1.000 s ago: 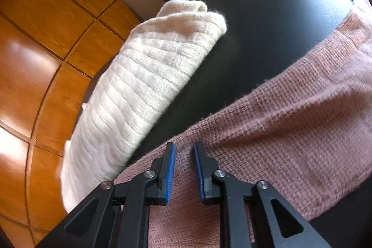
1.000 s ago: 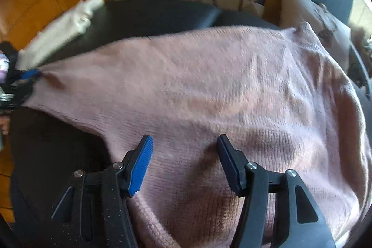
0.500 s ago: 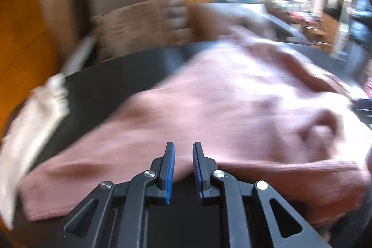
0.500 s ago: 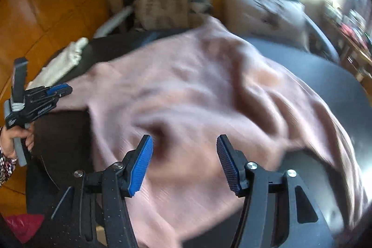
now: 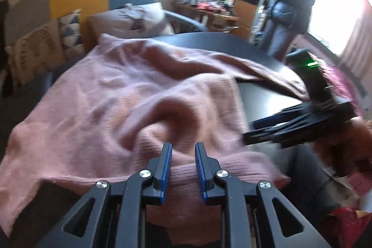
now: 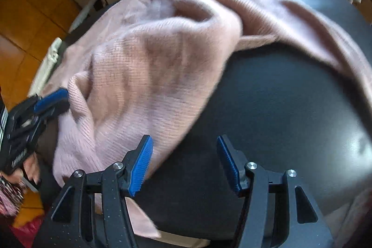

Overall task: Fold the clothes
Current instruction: 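Grasp the sweater hem with the right tool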

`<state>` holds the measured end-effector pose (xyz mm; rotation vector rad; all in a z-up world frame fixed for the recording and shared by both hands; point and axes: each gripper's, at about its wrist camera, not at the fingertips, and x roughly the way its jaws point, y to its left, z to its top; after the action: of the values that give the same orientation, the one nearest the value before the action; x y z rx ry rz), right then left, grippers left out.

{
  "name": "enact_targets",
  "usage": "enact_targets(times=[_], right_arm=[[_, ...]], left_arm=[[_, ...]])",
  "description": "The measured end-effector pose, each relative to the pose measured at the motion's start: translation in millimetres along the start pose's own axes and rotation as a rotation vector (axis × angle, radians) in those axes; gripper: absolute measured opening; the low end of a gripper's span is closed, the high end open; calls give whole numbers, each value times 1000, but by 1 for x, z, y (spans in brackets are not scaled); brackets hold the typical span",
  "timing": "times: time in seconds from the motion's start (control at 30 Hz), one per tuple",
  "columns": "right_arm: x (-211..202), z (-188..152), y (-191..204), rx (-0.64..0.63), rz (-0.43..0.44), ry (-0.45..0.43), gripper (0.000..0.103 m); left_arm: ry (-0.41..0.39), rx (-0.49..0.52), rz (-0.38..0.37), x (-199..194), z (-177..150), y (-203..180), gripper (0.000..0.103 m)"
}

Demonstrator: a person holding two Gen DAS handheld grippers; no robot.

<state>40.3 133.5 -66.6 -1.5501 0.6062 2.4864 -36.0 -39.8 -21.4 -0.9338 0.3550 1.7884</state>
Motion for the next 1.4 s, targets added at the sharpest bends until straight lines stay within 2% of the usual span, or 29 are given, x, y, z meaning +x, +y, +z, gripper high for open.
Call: enact_targets(times=[0.13,0.2,0.27,0.3,0.4,0.53,0.63,0.73,0.83,0.87,0.9,0.93,1.03,1.1,1.17,1.3,1.37,1.4], right_arm=[[18,-5,-3,53,41,25,61],[22,-3,3,41,45,19,61],[25,1,13,6,31,14,41],[24,3,17,-22,14,7,27],[22,9,30,-104,-35,-11,19],[21,19,46,-179,-55,-8,16],[21,29,57,-231,-68,-3,16],[22,35,66,-269,-82,2,15],[20,36,68,-278,-87,2,15],[20,36,67,-279,-90,3,15],[20,36,65,-277,-93,5,15],[21,36,62,-272,-97,7,15],[20,34,49,-248,-110,16,14],[18,32,37,-222,-116,16,14],[15,32,28,-196,-114,10,14],[15,32,26,-179,-101,5,14],[17,32,30,-183,-104,4,14],[19,32,32,-184,-106,5,14]], left_arm=[[22,112,1,-12,-5,-11,23],[41,159,0,-10,-7,-17,23],[53,208,-4,-8,-10,-23,23],[57,234,-8,-7,-12,-25,24],[80,346,22,-4,-23,-34,24],[73,474,91,5,-32,-49,24],[29,525,115,12,-32,-54,24],[23,590,168,27,-33,-60,24],[4,597,187,34,-32,-61,23],[3,586,186,35,-31,-59,20],[4,569,174,32,-32,-58,11],[5,553,162,29,-33,-56,7],[-12,546,153,12,-44,-51,1],[-34,543,148,-8,-56,-46,1],[-62,534,146,-26,-67,-40,1],[-112,484,208,-52,-73,-32,1],[-120,466,213,-49,-61,-35,10],[-120,461,215,-47,-55,-37,22]])
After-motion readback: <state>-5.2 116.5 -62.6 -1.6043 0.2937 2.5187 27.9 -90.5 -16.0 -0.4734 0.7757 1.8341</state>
